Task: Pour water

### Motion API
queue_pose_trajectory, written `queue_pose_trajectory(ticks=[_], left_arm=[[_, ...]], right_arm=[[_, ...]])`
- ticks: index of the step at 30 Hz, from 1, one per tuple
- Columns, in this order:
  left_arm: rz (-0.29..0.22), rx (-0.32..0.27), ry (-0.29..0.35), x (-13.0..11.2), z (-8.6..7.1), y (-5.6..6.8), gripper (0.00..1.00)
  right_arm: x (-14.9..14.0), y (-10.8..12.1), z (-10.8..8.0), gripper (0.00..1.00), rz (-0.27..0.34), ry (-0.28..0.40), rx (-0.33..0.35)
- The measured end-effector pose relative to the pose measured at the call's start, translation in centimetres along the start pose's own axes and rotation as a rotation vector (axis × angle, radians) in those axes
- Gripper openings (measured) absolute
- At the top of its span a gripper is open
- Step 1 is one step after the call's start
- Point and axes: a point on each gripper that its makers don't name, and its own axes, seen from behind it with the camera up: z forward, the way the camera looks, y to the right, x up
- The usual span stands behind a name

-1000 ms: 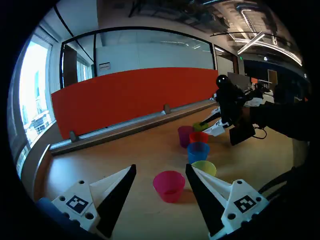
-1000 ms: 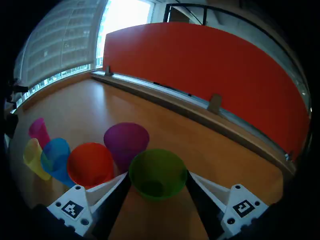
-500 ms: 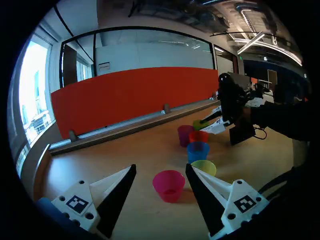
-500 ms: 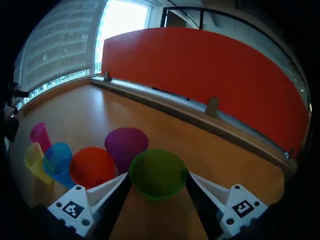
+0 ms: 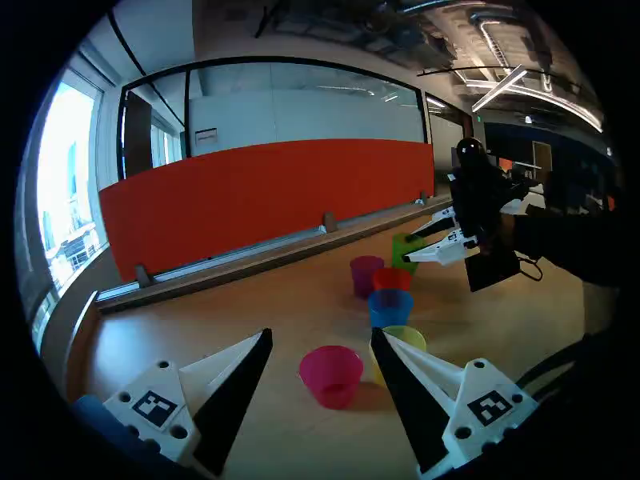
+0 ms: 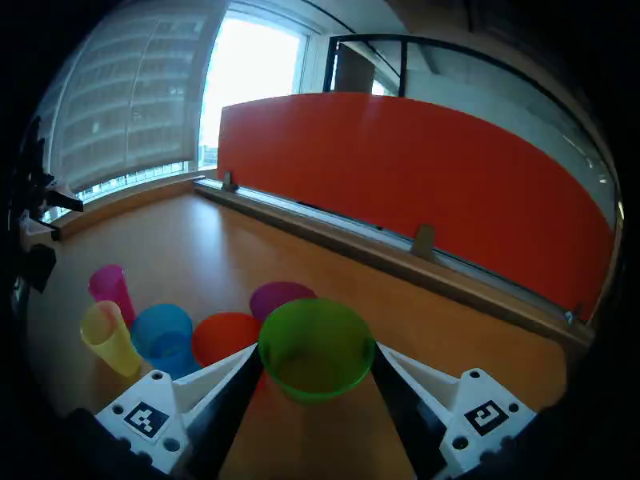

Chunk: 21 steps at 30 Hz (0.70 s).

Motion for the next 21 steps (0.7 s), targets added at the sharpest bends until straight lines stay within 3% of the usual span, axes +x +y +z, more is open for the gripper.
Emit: queue_pose_trajectory(ticks=[21], left_arm=[[0.006,-0.029,0.040,1.6,-1.1,2.1,0.91]], right_arm=[[2.3,-5.2,-7.7,0.94,-0.028,0.167,0.023]])
